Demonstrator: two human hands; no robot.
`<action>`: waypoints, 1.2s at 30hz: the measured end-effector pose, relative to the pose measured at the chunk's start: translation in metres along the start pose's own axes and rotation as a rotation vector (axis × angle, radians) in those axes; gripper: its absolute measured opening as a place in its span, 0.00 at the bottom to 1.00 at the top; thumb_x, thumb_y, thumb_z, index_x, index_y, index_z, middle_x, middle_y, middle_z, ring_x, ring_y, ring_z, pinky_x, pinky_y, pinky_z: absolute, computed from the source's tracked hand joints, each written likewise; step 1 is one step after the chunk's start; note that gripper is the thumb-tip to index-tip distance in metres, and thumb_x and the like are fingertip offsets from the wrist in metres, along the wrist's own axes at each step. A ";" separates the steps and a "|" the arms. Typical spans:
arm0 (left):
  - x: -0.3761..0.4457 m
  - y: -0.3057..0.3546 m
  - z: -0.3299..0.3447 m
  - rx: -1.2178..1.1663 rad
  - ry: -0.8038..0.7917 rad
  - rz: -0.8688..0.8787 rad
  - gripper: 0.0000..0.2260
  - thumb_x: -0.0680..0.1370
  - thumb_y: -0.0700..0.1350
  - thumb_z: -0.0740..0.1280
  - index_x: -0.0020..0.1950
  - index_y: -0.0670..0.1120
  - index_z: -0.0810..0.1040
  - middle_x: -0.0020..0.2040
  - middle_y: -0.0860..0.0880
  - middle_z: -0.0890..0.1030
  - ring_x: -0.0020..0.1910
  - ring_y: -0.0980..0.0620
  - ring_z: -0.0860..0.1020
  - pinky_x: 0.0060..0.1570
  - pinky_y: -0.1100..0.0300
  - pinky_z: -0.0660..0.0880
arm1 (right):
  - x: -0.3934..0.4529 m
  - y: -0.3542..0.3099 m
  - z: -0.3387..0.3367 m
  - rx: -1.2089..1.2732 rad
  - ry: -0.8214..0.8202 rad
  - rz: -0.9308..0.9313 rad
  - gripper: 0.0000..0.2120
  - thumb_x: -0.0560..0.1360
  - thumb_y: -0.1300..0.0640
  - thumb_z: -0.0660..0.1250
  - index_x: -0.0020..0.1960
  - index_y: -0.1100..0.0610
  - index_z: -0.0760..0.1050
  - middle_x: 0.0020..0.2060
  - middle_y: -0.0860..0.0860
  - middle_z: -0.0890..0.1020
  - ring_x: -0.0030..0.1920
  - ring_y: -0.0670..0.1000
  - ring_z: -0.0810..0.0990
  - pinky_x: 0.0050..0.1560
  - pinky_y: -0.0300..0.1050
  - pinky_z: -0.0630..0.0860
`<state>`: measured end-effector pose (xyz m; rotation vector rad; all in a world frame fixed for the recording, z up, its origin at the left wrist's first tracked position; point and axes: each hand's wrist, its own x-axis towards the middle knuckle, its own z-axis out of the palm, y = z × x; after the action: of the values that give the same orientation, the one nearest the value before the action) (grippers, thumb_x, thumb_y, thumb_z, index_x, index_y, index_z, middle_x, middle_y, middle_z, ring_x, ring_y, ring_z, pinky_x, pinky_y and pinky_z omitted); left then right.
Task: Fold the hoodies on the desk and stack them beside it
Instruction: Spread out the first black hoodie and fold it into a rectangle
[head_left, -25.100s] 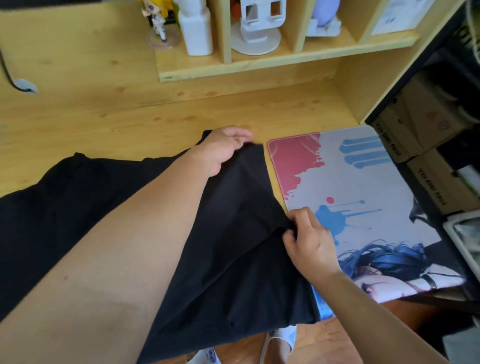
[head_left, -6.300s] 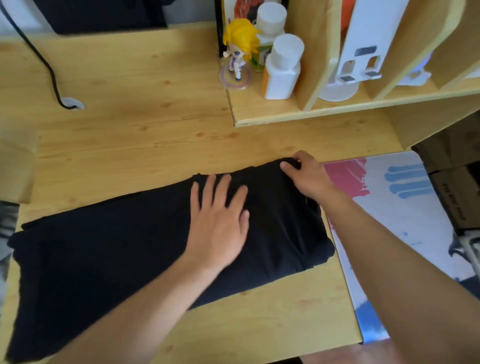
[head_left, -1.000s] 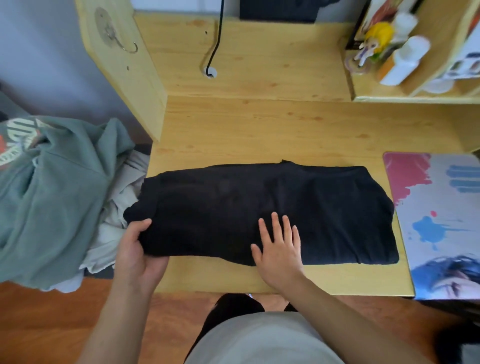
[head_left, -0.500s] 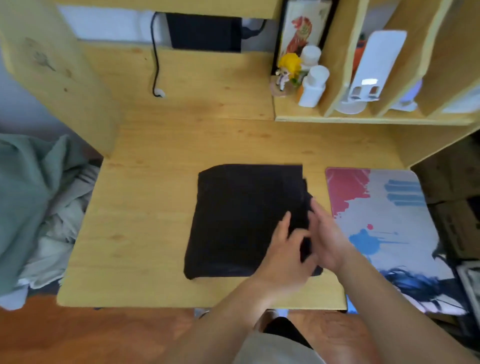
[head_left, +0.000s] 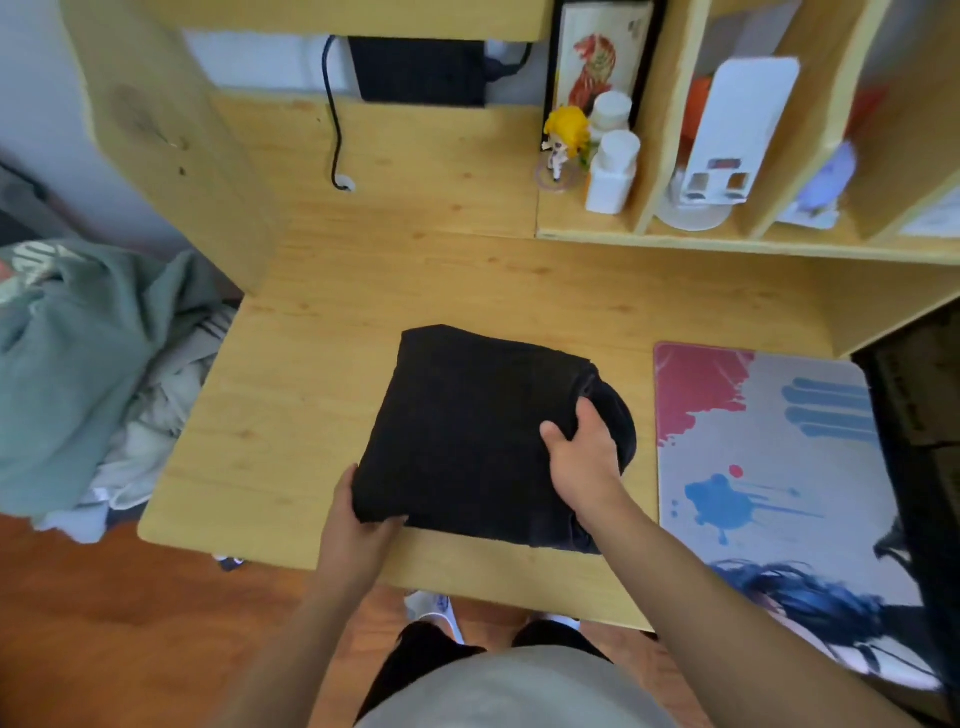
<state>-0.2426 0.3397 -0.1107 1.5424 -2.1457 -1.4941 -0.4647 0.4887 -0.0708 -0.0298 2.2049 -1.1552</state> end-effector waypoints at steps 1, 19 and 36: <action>0.004 -0.003 0.002 -0.002 0.023 0.018 0.29 0.78 0.43 0.72 0.75 0.54 0.65 0.57 0.61 0.75 0.56 0.55 0.76 0.50 0.57 0.73 | -0.003 -0.005 -0.003 0.020 0.022 -0.042 0.19 0.82 0.52 0.62 0.72 0.45 0.66 0.61 0.46 0.76 0.59 0.52 0.76 0.63 0.57 0.75; 0.032 -0.014 -0.006 0.884 -0.099 0.454 0.37 0.74 0.39 0.72 0.80 0.57 0.63 0.47 0.49 0.64 0.28 0.52 0.68 0.28 0.59 0.74 | 0.025 0.059 -0.017 -0.306 0.216 0.102 0.09 0.86 0.54 0.53 0.64 0.55 0.65 0.53 0.58 0.77 0.48 0.60 0.75 0.49 0.52 0.73; 0.023 0.016 0.053 0.985 -0.005 0.501 0.28 0.83 0.54 0.53 0.83 0.47 0.58 0.81 0.41 0.60 0.81 0.37 0.56 0.77 0.39 0.59 | 0.040 0.021 0.029 -1.050 0.181 -0.646 0.28 0.85 0.42 0.47 0.82 0.50 0.50 0.82 0.56 0.49 0.81 0.61 0.43 0.79 0.63 0.47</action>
<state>-0.2951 0.3564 -0.1355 0.9502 -3.1461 -0.2534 -0.4748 0.4679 -0.1194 -1.1668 2.8048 -0.1286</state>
